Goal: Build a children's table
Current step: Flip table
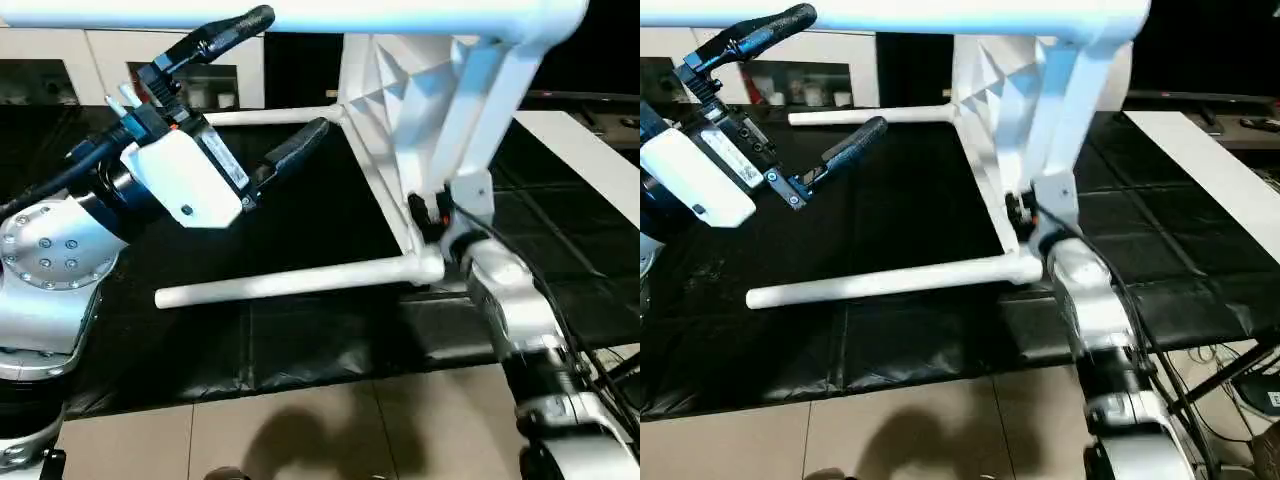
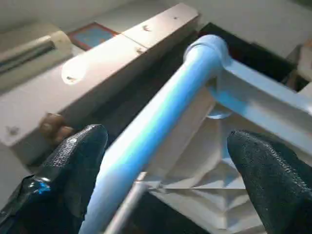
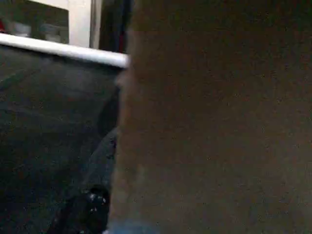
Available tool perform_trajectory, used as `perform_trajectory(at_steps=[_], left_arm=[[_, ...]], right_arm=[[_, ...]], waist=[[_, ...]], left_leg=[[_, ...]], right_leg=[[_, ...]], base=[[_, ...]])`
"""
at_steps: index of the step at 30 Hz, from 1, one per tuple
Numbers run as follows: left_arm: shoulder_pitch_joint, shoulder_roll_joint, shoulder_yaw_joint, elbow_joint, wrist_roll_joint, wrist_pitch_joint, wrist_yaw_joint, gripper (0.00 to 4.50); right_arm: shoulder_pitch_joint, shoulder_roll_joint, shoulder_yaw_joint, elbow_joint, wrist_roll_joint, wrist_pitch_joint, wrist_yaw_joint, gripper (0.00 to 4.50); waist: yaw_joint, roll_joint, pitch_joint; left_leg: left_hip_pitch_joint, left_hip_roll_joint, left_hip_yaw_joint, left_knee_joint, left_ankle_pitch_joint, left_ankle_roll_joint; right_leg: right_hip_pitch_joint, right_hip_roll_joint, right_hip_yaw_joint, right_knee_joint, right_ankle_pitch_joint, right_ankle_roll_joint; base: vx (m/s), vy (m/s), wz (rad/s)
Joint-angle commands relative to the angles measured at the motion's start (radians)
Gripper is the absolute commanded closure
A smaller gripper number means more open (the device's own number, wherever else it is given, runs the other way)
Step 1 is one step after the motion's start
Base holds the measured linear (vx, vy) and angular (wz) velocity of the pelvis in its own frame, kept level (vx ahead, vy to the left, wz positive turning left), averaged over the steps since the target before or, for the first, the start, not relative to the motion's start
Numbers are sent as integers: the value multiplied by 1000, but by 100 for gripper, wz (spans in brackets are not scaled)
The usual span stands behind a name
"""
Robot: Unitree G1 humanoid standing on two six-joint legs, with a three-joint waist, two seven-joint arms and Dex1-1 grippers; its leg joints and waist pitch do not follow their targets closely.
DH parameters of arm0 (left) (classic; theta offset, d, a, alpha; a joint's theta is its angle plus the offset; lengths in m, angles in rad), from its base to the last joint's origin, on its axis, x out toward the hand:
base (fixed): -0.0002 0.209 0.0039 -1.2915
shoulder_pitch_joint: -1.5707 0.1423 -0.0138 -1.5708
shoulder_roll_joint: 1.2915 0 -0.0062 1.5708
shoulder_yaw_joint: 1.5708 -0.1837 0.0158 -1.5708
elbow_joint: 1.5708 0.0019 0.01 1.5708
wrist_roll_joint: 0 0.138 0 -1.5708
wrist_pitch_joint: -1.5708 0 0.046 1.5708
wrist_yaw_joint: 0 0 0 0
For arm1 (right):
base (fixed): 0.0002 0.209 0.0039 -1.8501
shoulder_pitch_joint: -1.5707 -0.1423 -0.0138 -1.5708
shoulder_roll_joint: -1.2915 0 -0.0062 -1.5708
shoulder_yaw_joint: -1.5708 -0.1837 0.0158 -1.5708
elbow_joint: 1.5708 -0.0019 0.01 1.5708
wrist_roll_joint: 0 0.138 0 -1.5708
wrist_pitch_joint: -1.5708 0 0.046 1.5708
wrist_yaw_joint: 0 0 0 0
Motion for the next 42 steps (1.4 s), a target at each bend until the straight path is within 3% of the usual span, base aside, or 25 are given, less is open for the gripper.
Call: perform_trajectory(at_steps=[1,6,7,13,14,18,21,24,29,35,36,38,42], left_arm=[[-37,7,39,9,96,-49,67,0],[-56,52,58,63,215,-35,114,0],[-55,55,58,67,218,-32,115,0],[-99,55,69,152,279,35,157,0],[-113,55,72,171,280,28,162,29],[-141,60,66,219,287,28,166,39],[-152,63,55,236,285,36,149,74],[-162,64,44,255,272,33,135,84],[-197,65,22,298,251,32,95,129],[-218,55,-3,280,226,107,31,181],[-218,54,-3,280,226,108,31,192],[-214,46,-5,282,207,133,18,207],[-202,21,15,272,167,200,7,235]], right_arm=[[-17,0,-4,4,-9,-8,2,227],[-14,-1,8,1,-22,-22,7,242],[-14,-1,8,-1,-22,-22,6,244],[-20,-25,23,-26,-61,-23,-13,245],[-21,-33,31,-28,-76,-22,-18,245],[-27,-59,49,-39,-116,-11,-31,245],[-36,-87,61,-65,-145,3,-29,245],[-42,-104,69,-78,-165,4,-22,245],[-56,-166,111,-128,-214,22,12,245],[-89,-246,125,-164,-251,43,37,244],[-91,-250,125,-164,-253,42,39,244],[-125,-308,129,-172,-268,47,70,244],[-183,-382,126,-176,-267,59,135,244]], waist=[[0,4,-61],[-1,6,-60],[0,11,-60],[1,11,-62],[2,10,-62],[5,9,-64],[6,8,-65],[9,12,-65],[18,7,-69],[29,10,-67],[28,17,-66],[31,9,-66],[37,9,-63]], left_leg=[[7,17,-1,-68,-209,-59],[8,16,-2,-67,-210,-55],[9,16,-3,-68,-212,-57],[9,15,-3,-67,-210,-61],[8,14,-3,-67,-206,-59],[7,15,-3,-67,-192,-56],[7,15,-3,-66,-183,-54],[6,15,-1,-65,-165,-48],[-1,11,2,-59,-93,-33],[1,12,5,-57,-83,-30],[2,12,6,-58,-97,-34],[3,12,6,-58,-116,-36],[1,11,7,-56,-118,-27]], right_leg=[[44,-65,51,-79,-235,-99],[41,-64,50,-80,-240,-94],[40,-65,50,-80,-244,-94],[40,-64,50,-77,-205,-120],[42,-65,51,-77,-203,-120],[43,-67,51,-75,-189,-124],[44,-66,51,-73,-176,-124],[42,-66,51,-72,-152,-129],[51,-64,53,-60,-69,-136],[48,-65,53,-61,-77,-135],[46,-64,53,-63,-89,-136],[47,-64,53,-68,-124,-127],[48,-65,53,-69,-156,-123]], base=[[0,0,0],[0,0,0],[0,0,0],[0,0,0],[0,0,0],[0,0,0],[0,0,0],[0,0,0],[0,0,0],[0,0,0],[0,0,0],[0,0,0],[0,0,0]])
